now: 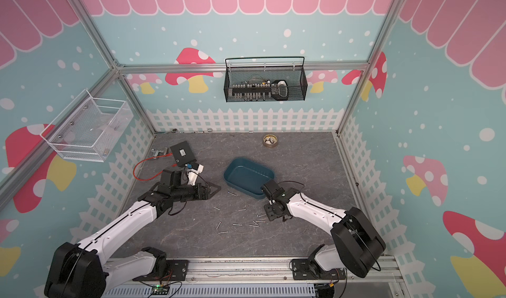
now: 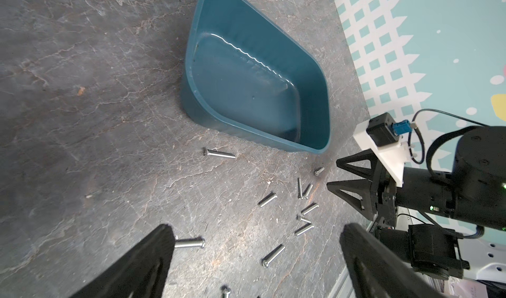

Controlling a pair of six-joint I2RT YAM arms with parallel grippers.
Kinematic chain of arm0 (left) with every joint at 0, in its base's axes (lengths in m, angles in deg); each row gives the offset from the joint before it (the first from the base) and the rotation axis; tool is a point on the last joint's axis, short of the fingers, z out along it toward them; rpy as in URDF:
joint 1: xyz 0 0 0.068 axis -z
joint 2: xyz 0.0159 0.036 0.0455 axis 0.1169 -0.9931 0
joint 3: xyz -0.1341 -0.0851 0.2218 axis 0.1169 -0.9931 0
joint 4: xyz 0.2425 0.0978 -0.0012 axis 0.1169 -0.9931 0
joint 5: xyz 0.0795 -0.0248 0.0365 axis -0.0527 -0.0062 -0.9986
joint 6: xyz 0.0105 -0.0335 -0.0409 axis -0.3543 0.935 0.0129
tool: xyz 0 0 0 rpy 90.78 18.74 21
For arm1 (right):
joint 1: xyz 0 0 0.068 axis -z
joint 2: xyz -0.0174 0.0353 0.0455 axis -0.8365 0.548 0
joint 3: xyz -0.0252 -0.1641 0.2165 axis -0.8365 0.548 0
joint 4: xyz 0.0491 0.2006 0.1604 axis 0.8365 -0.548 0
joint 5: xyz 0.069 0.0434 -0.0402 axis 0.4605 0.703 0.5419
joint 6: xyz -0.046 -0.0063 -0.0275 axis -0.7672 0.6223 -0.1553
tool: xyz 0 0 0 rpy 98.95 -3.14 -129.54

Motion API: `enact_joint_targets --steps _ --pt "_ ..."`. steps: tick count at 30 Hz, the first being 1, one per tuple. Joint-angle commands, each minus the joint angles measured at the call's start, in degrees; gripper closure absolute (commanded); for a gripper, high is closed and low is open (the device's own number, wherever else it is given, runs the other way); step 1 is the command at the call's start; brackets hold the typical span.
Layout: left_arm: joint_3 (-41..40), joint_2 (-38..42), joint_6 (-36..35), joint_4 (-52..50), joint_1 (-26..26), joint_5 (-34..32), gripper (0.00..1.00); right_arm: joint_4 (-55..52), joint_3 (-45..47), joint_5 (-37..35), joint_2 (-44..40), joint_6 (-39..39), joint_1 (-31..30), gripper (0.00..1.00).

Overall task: Put the screws on the desktop into the storage box
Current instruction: Pick up the screw from the center of the board.

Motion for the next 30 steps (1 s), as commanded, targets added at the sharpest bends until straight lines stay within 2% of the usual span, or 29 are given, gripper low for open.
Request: enact_joint_targets --steps 1,17,30 --pt "-0.7 2.3 0.1 -0.2 -0.4 -0.4 0.01 0.0 0.2 -2.1 1.9 0.8 -0.4 0.4" --pt "-1.4 4.7 -1.4 -0.8 -0.7 0.2 0.01 3.4 0.7 -2.2 6.7 1.3 -0.3 0.42" --pt "-1.6 5.1 -1.4 -0.9 -0.8 0.1 0.01 5.4 0.9 -1.4 7.9 0.5 -0.3 0.48"
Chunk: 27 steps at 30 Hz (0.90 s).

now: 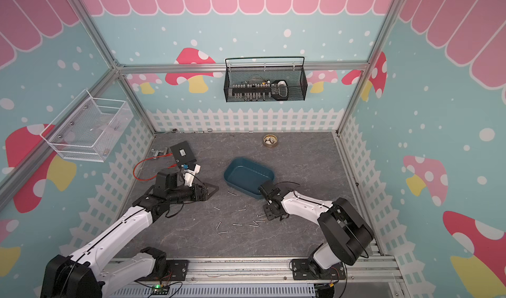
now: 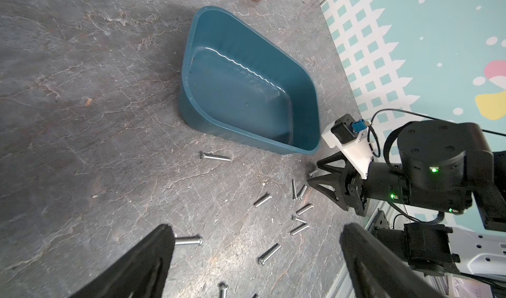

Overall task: Put the screws on the desktop into the storage box
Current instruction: Pick up the screw from the center of the board.

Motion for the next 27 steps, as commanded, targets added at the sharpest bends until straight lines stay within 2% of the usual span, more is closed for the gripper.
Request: enact_joint_targets --steps 1,10,20,27 --pt "-0.7 0.9 -1.1 -0.6 -0.4 0.1 0.01 1.1 1.1 -0.1 1.9 -0.3 -0.3 0.49" --pt "-0.7 1.1 -1.1 -0.6 -0.4 0.1 0.01 2.2 1.9 2.3 2.5 -1.0 -0.3 0.56" --pt "-0.6 0.5 -1.1 -0.6 -0.4 0.0 0.01 1.8 4.1 7.1 0.3 0.5 -0.3 0.56" --pt "-0.9 1.3 -0.9 -0.5 -0.5 -0.1 0.01 0.2 4.9 8.0 -2.6 2.4 -0.3 0.57"
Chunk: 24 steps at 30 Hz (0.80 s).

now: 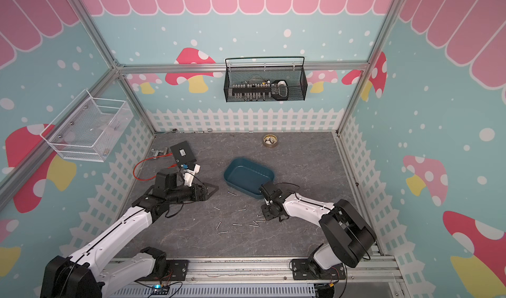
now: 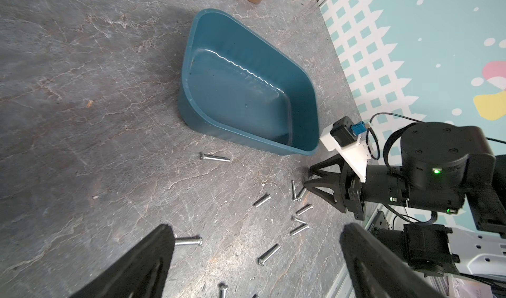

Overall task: Put the screws on the desktop into the storage box
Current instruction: Pick up the screw from the center of the board.

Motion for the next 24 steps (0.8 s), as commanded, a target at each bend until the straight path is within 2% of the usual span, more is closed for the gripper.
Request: enact_joint_targets --steps 1,16,24 --pt "-0.8 1.2 -1.0 -0.5 -0.4 -0.2 0.01 -5.2 2.2 2.2 -1.1 2.3 -0.3 0.57" --pt "-0.8 1.6 -0.9 -0.5 -0.4 -0.2 0.01 -9.2 1.0 -0.6 -0.9 4.4 -0.3 0.54" --pt "-0.8 1.3 -1.0 -0.6 -0.4 -0.5 0.01 -11.0 0.1 -2.3 1.0 5.0 -0.4 0.59"
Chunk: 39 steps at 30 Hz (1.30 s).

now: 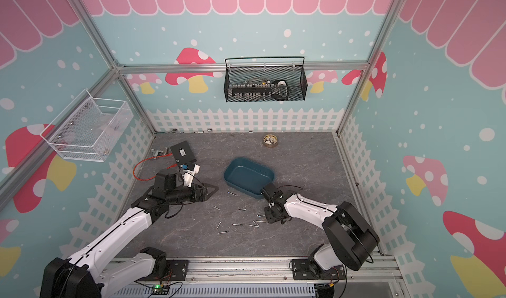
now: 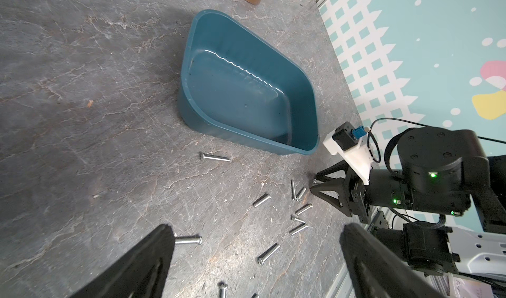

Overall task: Put the screws on the desktop into the storage box
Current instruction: Pick up the screw from the center of the board.

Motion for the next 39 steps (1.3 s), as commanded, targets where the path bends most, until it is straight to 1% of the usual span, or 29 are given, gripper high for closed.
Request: enact_joint_targets --steps 1,4,11,23,24,25,26,33,39 --pt "-0.4 0.5 -1.0 -0.6 -0.4 -0.4 0.01 -4.8 0.3 -0.9 2.0 1.0 -0.4 0.61" --pt "-0.4 0.2 -1.0 -0.6 -0.4 -0.3 0.01 -4.9 0.3 -0.8 2.6 1.1 -0.3 0.67" --pt "-0.3 -0.5 -1.0 -0.6 -0.5 0.0 0.01 -4.8 0.4 -0.3 3.2 1.3 -0.4 0.75" --pt "-0.1 -1.2 -1.0 -0.5 -1.1 0.6 0.01 -4.6 0.6 0.2 4.9 1.6 -0.4 0.84" --pt "-0.1 -1.3 -0.9 -0.5 -1.3 0.9 0.01 -4.7 0.6 0.0 4.9 1.8 -0.4 0.85" --pt "0.0 -1.3 -0.9 -0.4 -1.5 1.2 0.01 -4.7 0.6 -0.1 4.8 1.9 -0.4 0.89" --pt "0.0 -1.4 -0.8 -0.3 -1.5 1.4 0.01 -4.6 0.5 0.1 4.6 1.9 -0.3 0.91" --pt "0.0 -2.2 -0.8 0.5 -2.0 2.9 0.01 -5.0 -0.6 -0.6 2.3 1.9 -0.3 0.93" --pt "0.0 -2.6 -0.7 0.5 -2.0 2.9 0.01 -6.8 -2.8 -1.7 0.6 1.4 0.1 0.94"
